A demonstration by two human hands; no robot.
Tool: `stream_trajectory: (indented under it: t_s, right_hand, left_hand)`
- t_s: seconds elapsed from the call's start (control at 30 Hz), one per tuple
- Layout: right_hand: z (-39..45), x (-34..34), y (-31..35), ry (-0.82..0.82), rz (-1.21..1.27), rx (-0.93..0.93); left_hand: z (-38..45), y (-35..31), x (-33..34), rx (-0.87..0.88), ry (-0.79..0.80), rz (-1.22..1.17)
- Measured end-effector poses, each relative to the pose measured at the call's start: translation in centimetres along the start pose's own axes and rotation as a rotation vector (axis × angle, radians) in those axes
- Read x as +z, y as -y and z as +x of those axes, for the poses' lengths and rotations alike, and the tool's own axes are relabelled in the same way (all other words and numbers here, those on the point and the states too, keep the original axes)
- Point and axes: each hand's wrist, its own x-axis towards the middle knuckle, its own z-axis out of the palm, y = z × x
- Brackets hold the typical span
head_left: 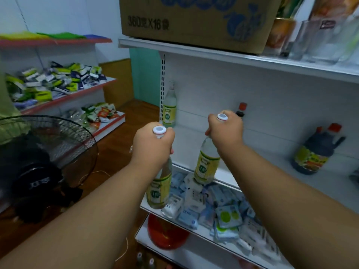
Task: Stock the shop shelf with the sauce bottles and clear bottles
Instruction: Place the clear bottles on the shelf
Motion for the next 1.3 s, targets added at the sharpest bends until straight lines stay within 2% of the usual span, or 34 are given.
stream_trajectory:
  t_s: [0.4, 0.73, 0.9, 1.0, 1.1, 1.23, 1.3]
  right_hand:
    - [8.2, 1.7, -4.7, 0.037, -0.103, -0.001]
    - [12.0, 2.8, -6.2, 0.056, -0.133, 0.001]
    - [11.4, 3.0, -7.6, 0.090, -0.236, -0.049]
    - [8.6, 2.5, -11.4, 0.136, -0.327, -0.060]
    - [7.0, 2.1, -13.5, 0.224, -0.317, -0.065]
    - [10.1, 3.7, -12.8, 0.280, -0.365, -0.039]
    - [11.7, 5.1, -12.4, 0.306, -0.375, -0.066]
  left_hand:
    - [10.0, 0.5, 8.1, 0.009, -0.092, -0.048]
    - [12.4, 0.8, 12.6, 0.014, -0.028, -0.065]
    - [13.3, 1.6, 13.2, 0.034, 0.007, -0.119]
    - [13.5, 1.9, 13.3, 0.054, 0.037, -0.109]
    - [13.9, 2.3, 13.4, 0.060, 0.046, -0.112]
    - [13.7, 3.2, 13.9, 0.068, 0.006, 0.073]
    - [12.6, 4.3, 14.3, 0.007, 0.016, 0.106]
